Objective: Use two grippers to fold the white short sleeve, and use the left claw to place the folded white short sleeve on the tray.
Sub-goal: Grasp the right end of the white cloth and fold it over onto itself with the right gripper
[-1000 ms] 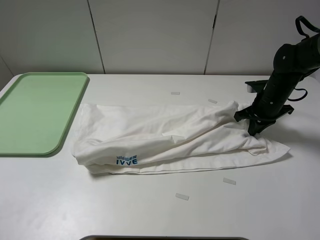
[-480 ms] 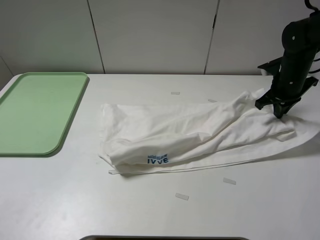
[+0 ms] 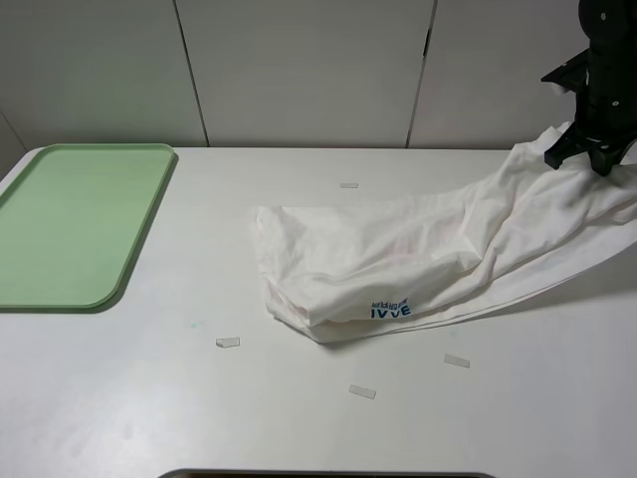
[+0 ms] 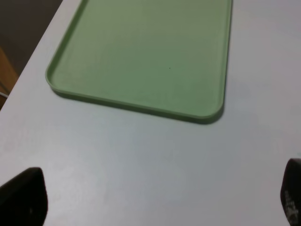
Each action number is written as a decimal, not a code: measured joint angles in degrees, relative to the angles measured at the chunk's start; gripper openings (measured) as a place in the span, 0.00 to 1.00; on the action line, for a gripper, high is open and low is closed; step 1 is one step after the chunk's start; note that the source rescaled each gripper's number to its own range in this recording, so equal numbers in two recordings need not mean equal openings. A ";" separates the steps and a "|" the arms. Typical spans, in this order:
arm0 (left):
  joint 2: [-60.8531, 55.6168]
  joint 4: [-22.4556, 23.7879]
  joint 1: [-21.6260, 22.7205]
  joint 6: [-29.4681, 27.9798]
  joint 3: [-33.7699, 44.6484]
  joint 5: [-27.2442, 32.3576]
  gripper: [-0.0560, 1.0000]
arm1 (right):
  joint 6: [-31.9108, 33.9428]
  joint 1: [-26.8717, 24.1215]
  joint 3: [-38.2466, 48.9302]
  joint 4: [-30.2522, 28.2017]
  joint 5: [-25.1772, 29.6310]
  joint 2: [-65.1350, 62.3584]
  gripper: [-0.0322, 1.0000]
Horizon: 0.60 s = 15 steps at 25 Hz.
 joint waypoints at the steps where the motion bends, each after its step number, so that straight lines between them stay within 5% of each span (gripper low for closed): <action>1: 0.00 0.00 0.00 0.00 0.00 0.00 0.99 | 0.00 0.08 -0.99 0.00 1.28 0.00 0.03; 5: 0.00 0.00 0.00 0.00 0.00 0.00 0.99 | 0.00 1.32 -1.70 -0.17 2.75 -0.12 0.03; 15: 0.00 0.00 0.00 0.00 0.00 0.00 0.99 | 2.21 14.86 3.88 1.70 3.02 -0.50 0.03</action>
